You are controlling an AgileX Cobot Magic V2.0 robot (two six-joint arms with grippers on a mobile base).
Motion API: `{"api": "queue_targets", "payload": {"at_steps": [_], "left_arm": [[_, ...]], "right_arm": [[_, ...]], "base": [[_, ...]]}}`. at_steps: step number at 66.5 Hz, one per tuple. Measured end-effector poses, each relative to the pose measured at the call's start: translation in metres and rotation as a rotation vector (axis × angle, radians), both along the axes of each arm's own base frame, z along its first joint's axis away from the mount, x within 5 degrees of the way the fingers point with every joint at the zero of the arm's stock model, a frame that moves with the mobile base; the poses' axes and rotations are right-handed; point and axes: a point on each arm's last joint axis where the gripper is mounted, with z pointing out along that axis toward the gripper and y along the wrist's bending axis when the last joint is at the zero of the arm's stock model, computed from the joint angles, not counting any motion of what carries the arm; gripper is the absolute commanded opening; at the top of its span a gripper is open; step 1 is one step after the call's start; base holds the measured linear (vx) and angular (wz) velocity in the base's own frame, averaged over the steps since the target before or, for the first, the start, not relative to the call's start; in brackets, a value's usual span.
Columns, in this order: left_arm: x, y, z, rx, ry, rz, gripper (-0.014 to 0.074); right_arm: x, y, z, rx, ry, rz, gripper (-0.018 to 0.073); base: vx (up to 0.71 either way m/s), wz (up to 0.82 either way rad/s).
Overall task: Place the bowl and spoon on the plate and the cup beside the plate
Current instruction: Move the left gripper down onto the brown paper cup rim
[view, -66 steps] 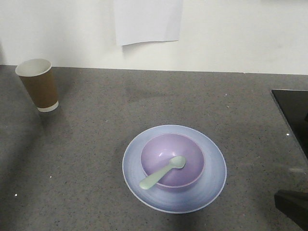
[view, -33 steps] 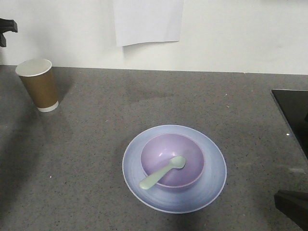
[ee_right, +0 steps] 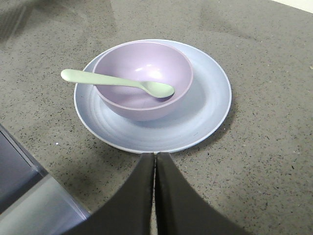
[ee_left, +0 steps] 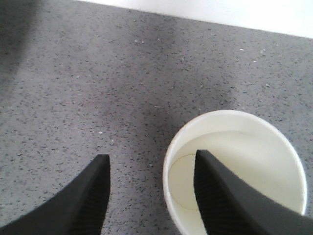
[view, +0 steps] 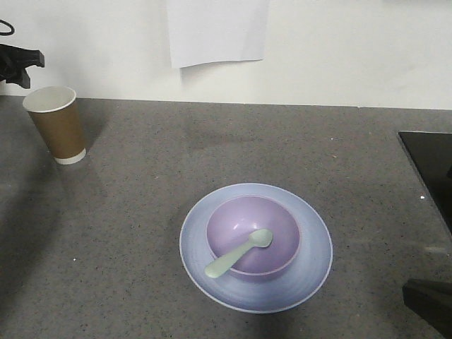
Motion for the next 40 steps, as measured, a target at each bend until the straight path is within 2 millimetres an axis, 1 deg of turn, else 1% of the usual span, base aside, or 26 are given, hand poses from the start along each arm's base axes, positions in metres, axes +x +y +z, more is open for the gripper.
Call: {"api": "queue_targets", "payload": {"at_steps": [40], "left_arm": [[0.018, -0.002, -0.046, -0.046, 0.103, -0.020, 0.0363]], "right_arm": [[0.000, 0.000, 0.000, 0.001, 0.004, -0.001, -0.0004]], "base": [[0.00, 0.00]]}}
